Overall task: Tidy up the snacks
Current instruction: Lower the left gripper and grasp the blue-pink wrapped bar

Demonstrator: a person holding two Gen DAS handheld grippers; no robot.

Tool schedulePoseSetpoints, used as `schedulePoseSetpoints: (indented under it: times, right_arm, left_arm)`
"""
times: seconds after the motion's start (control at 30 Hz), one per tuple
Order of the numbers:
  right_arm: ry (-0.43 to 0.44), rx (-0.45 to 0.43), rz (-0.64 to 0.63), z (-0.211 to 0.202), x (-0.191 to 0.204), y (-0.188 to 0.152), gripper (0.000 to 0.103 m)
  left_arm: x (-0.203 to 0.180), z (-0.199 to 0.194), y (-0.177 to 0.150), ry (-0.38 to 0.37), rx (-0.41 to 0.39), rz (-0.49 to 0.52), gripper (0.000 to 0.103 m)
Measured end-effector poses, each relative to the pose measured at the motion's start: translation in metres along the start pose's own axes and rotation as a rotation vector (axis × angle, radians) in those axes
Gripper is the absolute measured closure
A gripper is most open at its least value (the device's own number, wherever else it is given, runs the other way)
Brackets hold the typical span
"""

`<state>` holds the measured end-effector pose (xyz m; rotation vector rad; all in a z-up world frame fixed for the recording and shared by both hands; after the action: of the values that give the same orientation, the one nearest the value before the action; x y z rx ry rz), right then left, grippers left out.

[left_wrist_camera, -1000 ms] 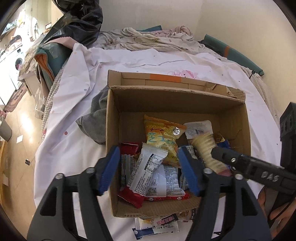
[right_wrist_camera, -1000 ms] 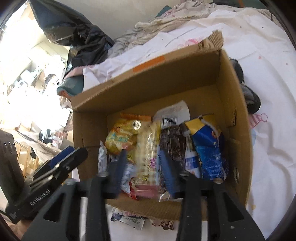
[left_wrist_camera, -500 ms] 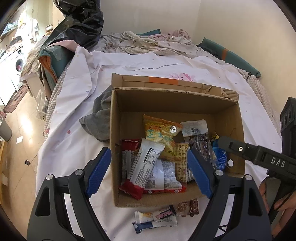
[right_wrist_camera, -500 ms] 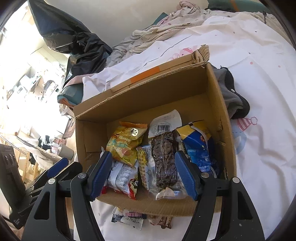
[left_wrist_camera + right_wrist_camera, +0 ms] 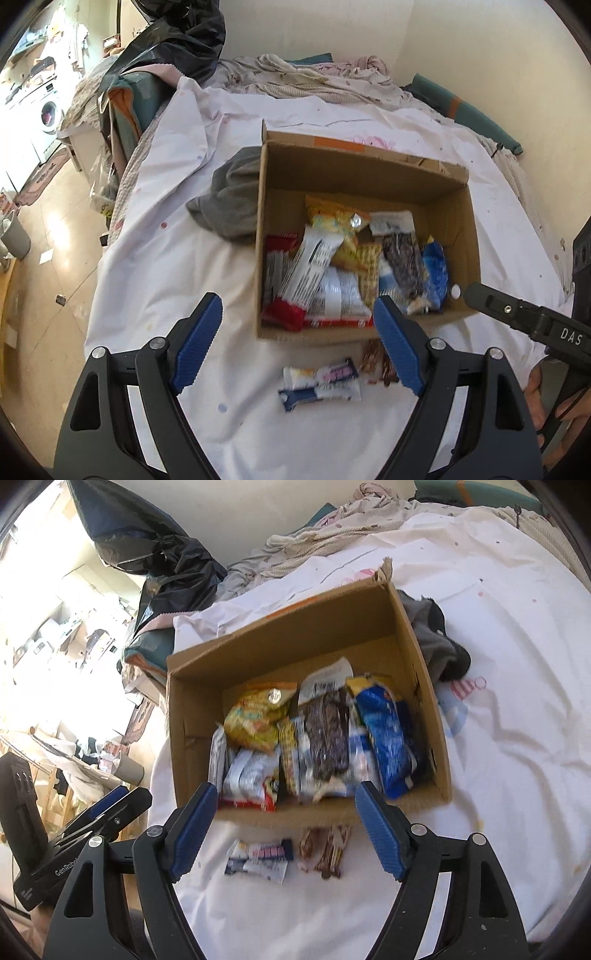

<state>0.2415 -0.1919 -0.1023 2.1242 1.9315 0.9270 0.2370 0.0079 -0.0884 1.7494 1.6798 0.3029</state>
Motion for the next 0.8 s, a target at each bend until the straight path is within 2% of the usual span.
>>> schedulePoseSetpoints:
  times: [0.1, 0.23, 0.4, 0.5, 0.6, 0.8]
  right_arm:
    - [-0.003, 0.015, 0.000, -0.004, 0.000, -0.012, 0.019]
    - [-0.057, 0.036, 0.042, -0.006, -0.014, -0.029, 0.018]
    - [-0.013, 0.101, 0.133, 0.000, -0.024, -0.048, 0.018]
    - [-0.032, 0.117, 0.130, 0.003, -0.031, -0.052, 0.018]
    - [-0.040, 0.124, 0.144, 0.004, -0.039, -0.053, 0.018]
    - [-0.046, 0.132, 0.189, 0.007, -0.054, -0.051, 0.018]
  left_arm:
    - [0.004, -0.006, -0.011, 0.011, 0.013, -0.009, 0.022]
    - [0.013, -0.005, -0.029, 0.036, 0.059, -0.042, 0.022]
    - [0.025, 0.005, -0.045, 0.038, 0.125, -0.120, 0.022]
    - [0.022, 0.018, -0.055, 0.059, 0.171, -0.076, 0.022]
    - [0.015, 0.043, -0.067, 0.070, 0.253, -0.027, 0.022]
    - [-0.002, 0.090, -0.075, 0.051, 0.307, 0.016, 0.022]
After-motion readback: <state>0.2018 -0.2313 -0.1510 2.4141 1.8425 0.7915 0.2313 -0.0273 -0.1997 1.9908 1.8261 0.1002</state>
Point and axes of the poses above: each gripper's, at about its wrist camera, not at the fingertips, and z roughly the way its jaws point, x to its left, y to its top, the point moved 8 cm from there along z, roughly the way its jaws point, and after that the axes turned 10 degrees about -y, right-handed, at the moved point
